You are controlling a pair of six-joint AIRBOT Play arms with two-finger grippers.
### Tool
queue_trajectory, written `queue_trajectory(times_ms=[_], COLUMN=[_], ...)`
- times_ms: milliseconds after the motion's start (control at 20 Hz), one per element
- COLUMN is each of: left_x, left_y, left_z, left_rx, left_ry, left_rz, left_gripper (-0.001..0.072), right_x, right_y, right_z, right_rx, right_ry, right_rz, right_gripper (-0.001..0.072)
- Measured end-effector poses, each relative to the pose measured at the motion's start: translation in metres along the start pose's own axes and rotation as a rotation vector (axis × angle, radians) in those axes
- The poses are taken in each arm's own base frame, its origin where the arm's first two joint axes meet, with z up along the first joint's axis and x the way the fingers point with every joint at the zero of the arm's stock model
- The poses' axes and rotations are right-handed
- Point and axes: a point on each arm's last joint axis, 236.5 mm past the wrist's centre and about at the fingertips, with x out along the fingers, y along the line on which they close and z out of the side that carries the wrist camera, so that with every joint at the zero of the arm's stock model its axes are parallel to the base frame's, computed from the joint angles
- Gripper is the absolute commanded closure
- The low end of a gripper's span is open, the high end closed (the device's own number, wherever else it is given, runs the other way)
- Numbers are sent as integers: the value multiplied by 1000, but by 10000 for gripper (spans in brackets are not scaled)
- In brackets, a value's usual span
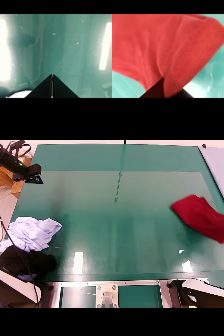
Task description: Fold the shirts.
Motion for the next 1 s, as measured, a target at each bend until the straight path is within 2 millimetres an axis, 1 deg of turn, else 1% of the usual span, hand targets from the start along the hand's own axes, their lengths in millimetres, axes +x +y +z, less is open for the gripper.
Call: queue_trajectory(times_ms=[100,200,250,300,350,400,500,550,600,650,750,800,850,950,1000], left_x=[0,0,0,0,0,0,0,0,0,0,0,0,0,0,0], left_y=[0,0,0,0,0,0,0,-1,-1,-1,-1,-2,-2,-2,-2], left_z=[0,0,0,0,0,0,0,0,0,0,0,-1,-1,-1,-2], left_rx=[0,0,0,1,1,1,2,2,2,2,2,3,3,3,3], left_ry=[0,-1,-1,-2,-2,-2,-1,-1,-1,0,1,3,4,6,7], left_rz=[0,0,0,0,0,0,-2,-3,-4,-4,-5,-6,-7,-8,-8], left_gripper=[683,683,683,683,683,683,683,683,683,683,683,683,683,683,683], right_x=[-3,-6,-6,-5,-3,0,7,9,10,9,1,-7,-17,-42,-54], right_y=[-54,-97,-113,-126,-135,-141,-144,-144,-144,-144,-146,-148,-153,-160,-160], right_z=[-14,-31,-40,-49,-57,-65,-75,-78,-79,-80,-82,-84,-87,-92,-91], right_rx=[127,238,288,333,368,400,440,452,458,457,433,426,428,457,476], right_ry=[-17,-43,-54,-66,-75,-81,-84,-88,-87,-85,-53,-31,0,60,76], right_rz=[-50,-90,-103,-116,-122,-123,-115,-111,-109,-109,-128,-152,-189,-262,-284], right_gripper=[704,704,703,703,703,703,698,549,323,266,284,315,379,599,694])
